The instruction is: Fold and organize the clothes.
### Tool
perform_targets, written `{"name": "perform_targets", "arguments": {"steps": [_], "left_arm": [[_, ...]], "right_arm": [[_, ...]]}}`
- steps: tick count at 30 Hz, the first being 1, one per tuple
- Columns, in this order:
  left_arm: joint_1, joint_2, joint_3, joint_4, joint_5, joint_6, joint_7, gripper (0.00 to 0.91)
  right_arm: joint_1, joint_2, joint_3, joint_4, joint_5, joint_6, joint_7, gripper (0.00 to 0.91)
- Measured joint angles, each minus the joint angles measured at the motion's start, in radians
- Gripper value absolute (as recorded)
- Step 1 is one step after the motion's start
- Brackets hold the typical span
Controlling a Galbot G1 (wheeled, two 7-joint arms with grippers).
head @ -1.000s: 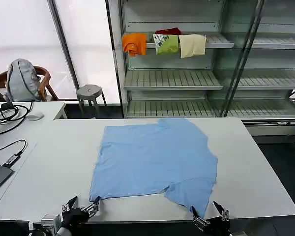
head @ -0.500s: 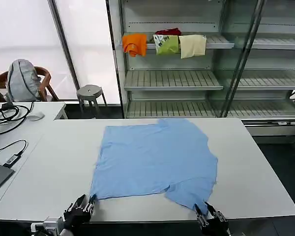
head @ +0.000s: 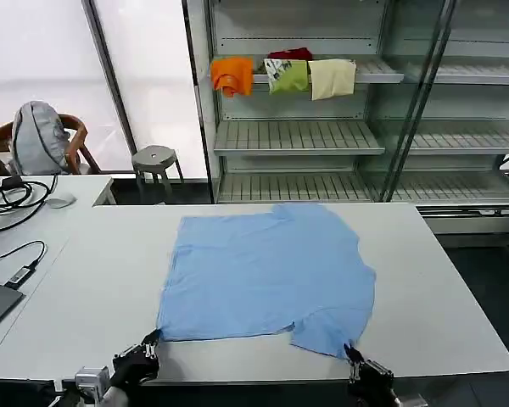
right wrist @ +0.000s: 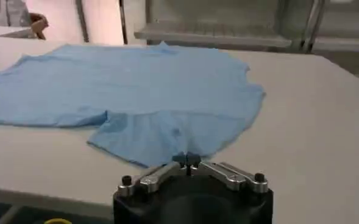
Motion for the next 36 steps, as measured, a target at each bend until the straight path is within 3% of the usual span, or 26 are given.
{"name": "perform_targets", "arguments": {"steps": [17,36], "left_arm": [[-0.247,-0.028,0.026,0.136,-0.072,0.007,0.07,0.01],[-0.402,-0.024,0.066,0.3,-0.118,0.0,0.134,0.01]], "right_arm": [[0.361,-0.031,-0.062,-0.176,0.063,-0.043,-0.017,0.0],[0.506,-0.027,-0.106,-0.303,0.074,-0.047,-0.042,0.0]]}}
